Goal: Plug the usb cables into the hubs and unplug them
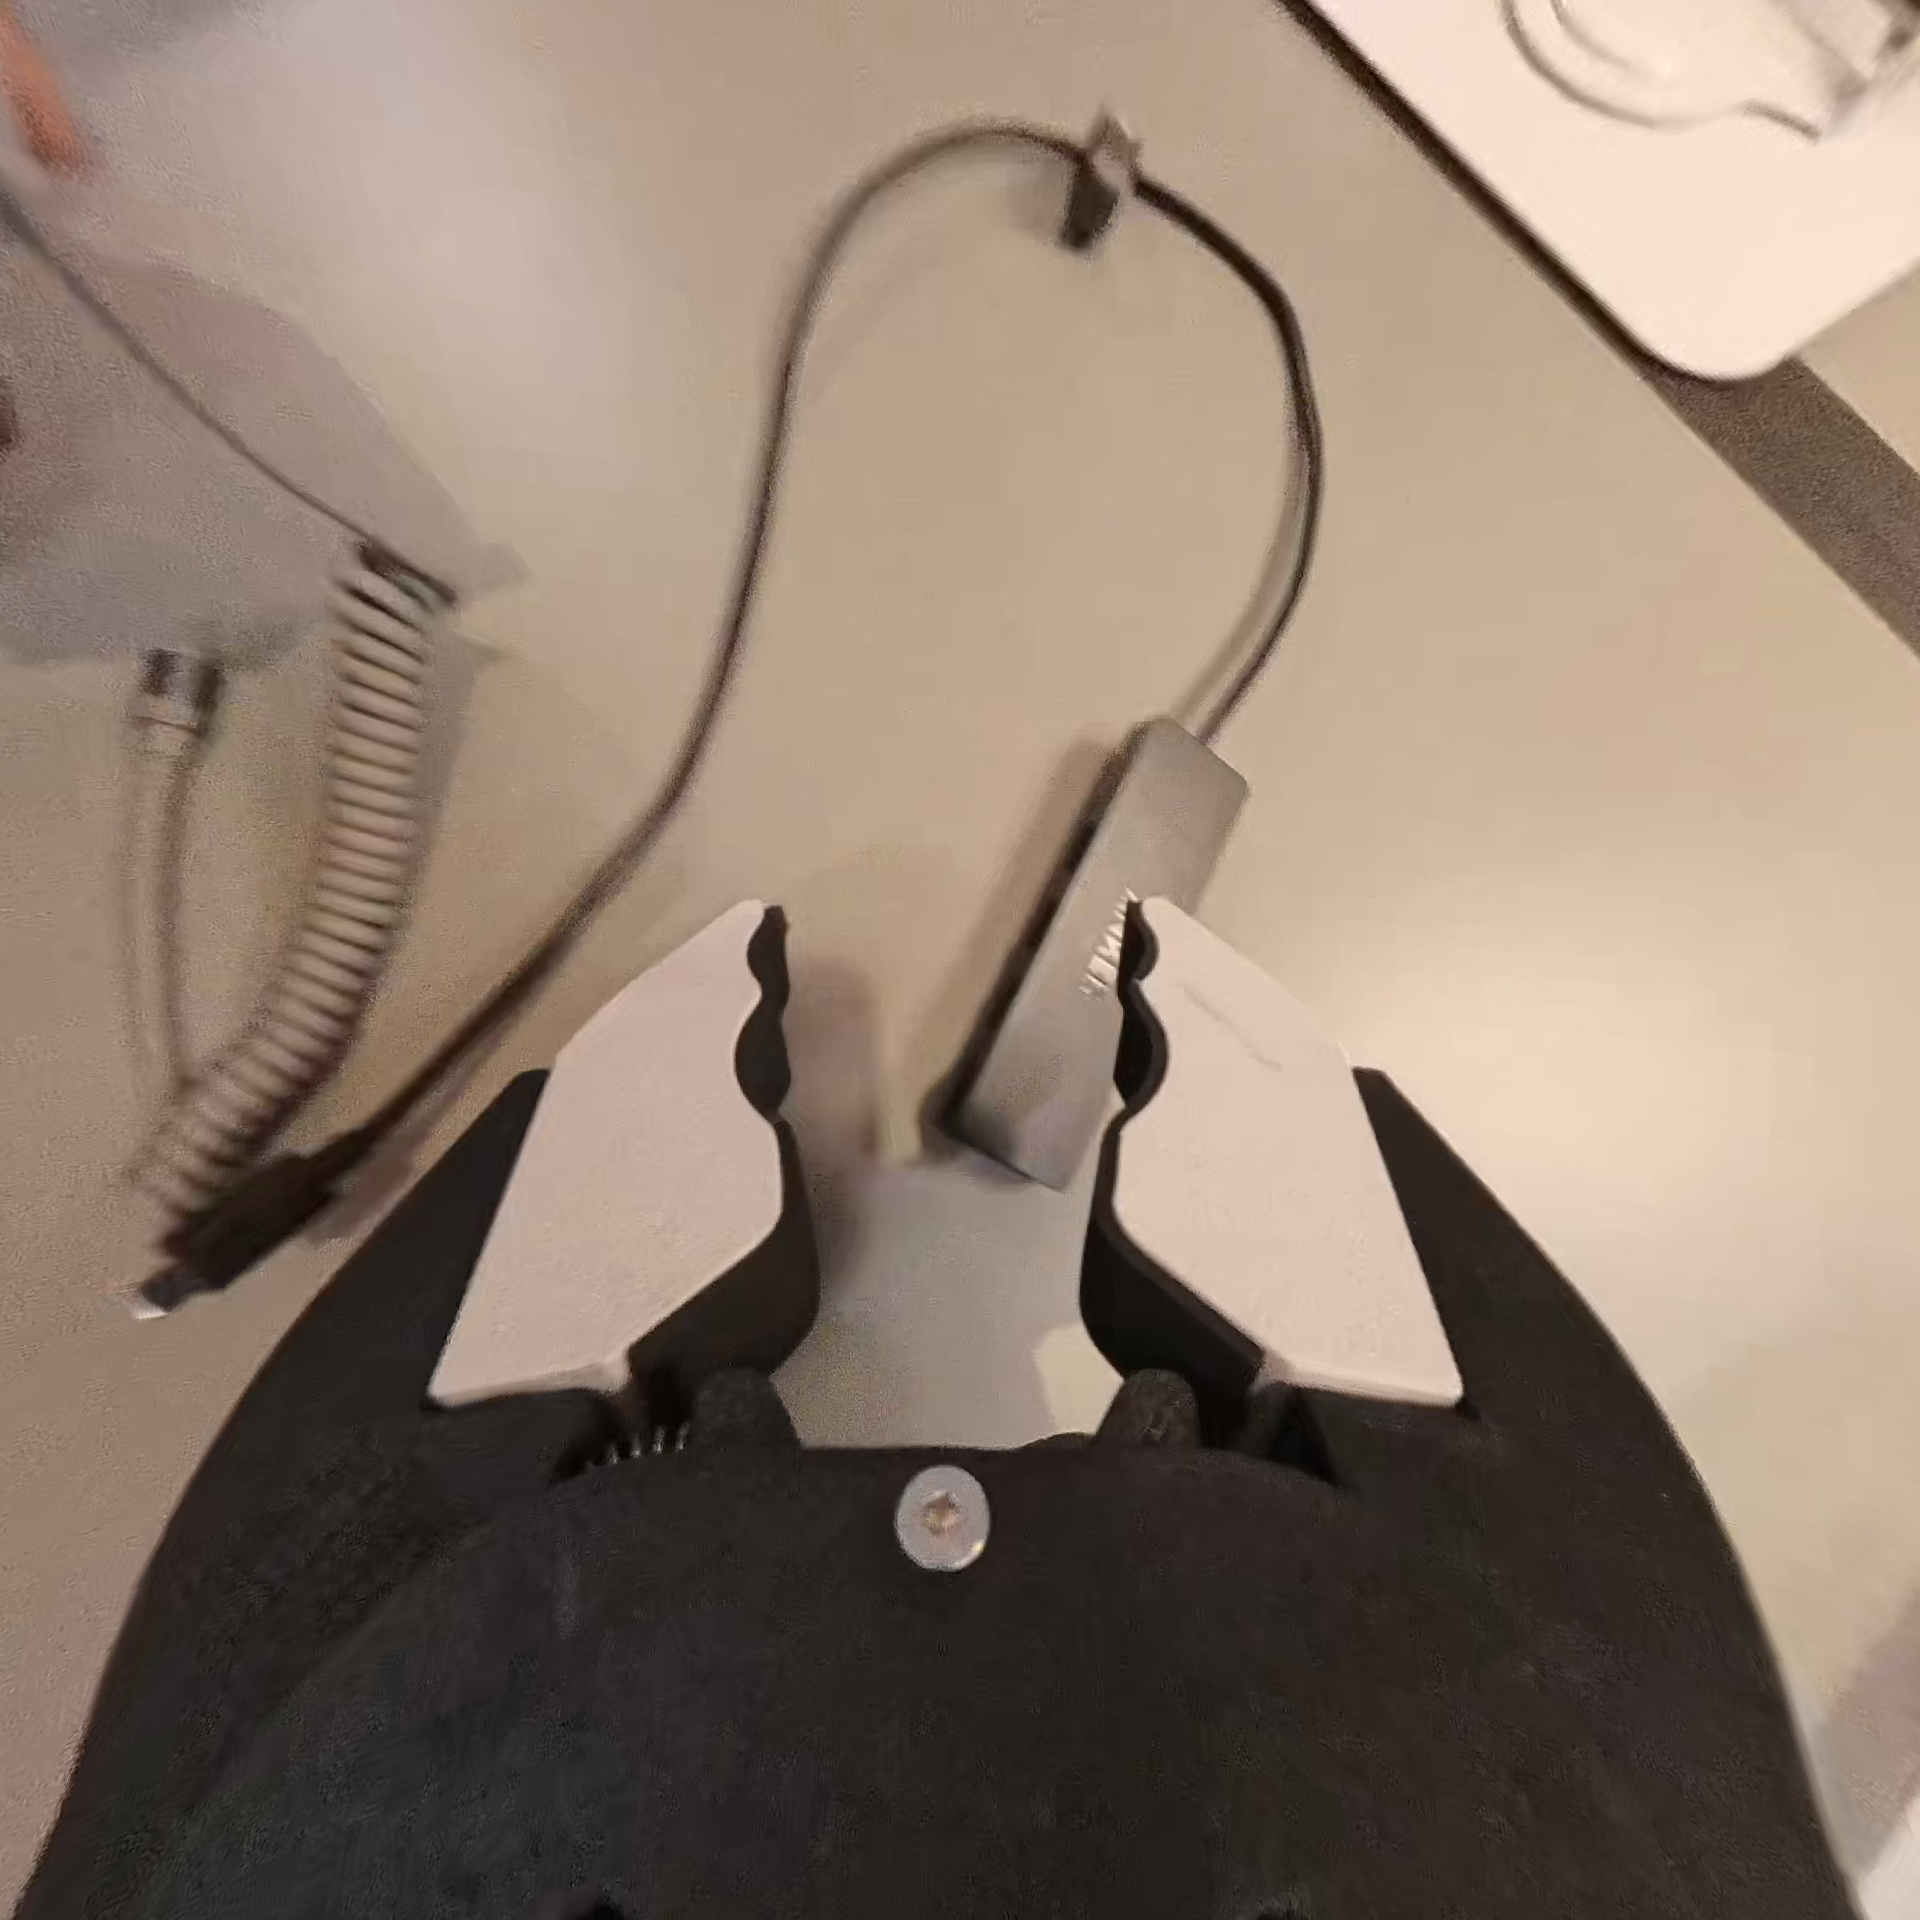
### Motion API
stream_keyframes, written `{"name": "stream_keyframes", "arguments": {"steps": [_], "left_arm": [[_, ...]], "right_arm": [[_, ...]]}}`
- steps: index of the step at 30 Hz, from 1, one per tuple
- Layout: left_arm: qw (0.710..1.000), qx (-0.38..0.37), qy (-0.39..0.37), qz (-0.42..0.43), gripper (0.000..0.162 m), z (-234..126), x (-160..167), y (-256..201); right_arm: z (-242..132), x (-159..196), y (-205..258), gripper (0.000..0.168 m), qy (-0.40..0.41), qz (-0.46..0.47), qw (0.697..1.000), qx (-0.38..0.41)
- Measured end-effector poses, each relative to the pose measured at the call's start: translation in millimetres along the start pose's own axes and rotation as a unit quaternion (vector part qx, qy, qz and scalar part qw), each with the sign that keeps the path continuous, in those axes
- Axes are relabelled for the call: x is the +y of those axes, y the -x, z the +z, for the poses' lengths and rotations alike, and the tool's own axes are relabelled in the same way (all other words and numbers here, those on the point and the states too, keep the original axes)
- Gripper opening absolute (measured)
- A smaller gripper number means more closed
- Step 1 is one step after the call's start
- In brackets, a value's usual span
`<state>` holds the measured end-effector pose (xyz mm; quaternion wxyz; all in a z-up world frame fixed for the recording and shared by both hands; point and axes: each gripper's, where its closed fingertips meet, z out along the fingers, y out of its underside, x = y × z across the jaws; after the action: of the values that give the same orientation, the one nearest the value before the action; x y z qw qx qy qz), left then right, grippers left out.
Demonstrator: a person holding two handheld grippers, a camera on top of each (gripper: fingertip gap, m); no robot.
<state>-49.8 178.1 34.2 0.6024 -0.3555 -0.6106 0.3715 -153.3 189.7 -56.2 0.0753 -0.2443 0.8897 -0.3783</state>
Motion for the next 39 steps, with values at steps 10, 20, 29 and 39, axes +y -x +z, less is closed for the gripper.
{"name": "stream_keyframes", "arguments": {"steps": [10, 20, 29, 39], "left_arm": [[0.989, 0.064, -0.095, 0.089, 0.008, -11, -30, -43], [0.983, 0.054, -0.169, 0.04, 0.009, -49, -63, -29], [0.992, 0.004, -0.126, 0.009, 0.037, -74, -54, -5], [1.0, 0.012, 0.004, -0.002, 0.038, -68, 7, -21]], "right_arm": [[39, -17, 126, 0.049, 0.038, -0.08, 0.987, -0.13], [-3, -47, 126, 0.015, -0.043, -0.077, 0.984, -0.157], [-89, -111, 100, 0.015, -0.104, -0.13, 0.981, -0.102], [-259, -139, 20, 0.015, -0.122, -0.152, 0.978, 0.073]]}}
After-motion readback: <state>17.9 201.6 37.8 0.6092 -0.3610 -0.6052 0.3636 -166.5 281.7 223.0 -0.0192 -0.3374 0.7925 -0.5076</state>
